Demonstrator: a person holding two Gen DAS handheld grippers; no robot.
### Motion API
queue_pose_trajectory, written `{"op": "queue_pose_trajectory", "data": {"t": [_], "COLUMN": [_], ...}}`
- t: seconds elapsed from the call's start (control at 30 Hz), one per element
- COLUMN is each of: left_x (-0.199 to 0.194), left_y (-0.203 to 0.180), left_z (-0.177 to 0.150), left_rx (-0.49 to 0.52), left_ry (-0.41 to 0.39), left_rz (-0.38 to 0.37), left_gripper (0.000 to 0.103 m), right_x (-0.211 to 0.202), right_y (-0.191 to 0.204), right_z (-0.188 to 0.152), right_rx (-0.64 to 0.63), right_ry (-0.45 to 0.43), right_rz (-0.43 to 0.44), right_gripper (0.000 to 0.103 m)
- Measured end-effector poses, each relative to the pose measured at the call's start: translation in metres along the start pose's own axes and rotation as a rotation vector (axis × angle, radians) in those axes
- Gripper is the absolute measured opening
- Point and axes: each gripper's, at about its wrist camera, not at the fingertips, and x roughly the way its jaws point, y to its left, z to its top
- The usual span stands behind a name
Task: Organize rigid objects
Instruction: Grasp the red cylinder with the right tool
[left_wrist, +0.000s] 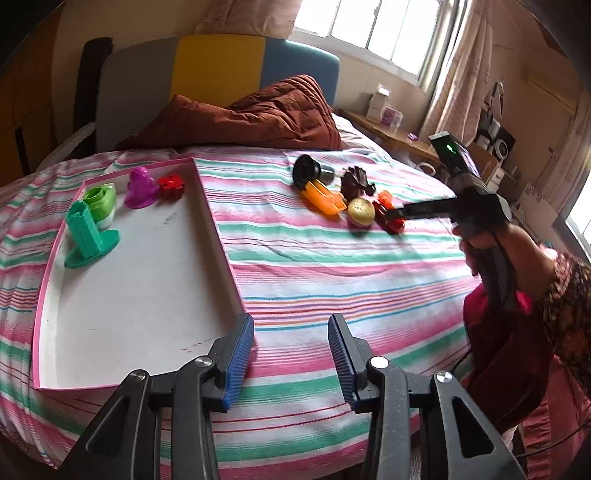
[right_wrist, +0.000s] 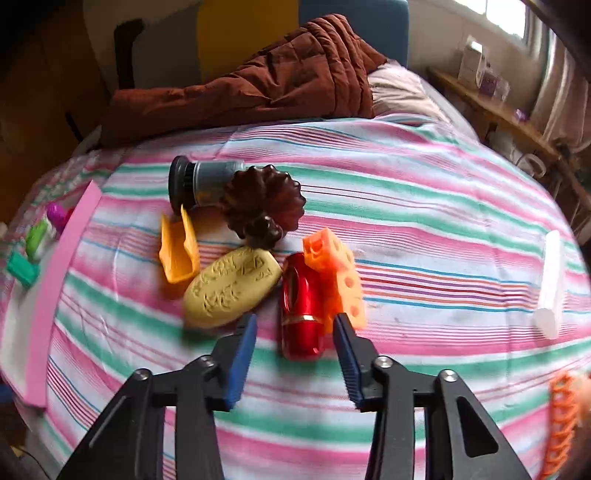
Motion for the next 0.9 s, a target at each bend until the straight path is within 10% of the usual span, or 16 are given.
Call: {"op": "queue_pose_trajectory", "data": {"t": [0.9], "left_x": [0.094], "left_y": [-0.08], "left_z": [0.061], "left_rx": [0.108], "left_ry": [0.105], "left_rz": [0.005], "left_gripper": [0.042], "right_x": [0.014], "right_y": [-0.041], "right_z": [-0.008], "right_rx": [0.237], "right_ry": [0.159], "right_rz": [0.08], "right_gripper": [0.027]}}
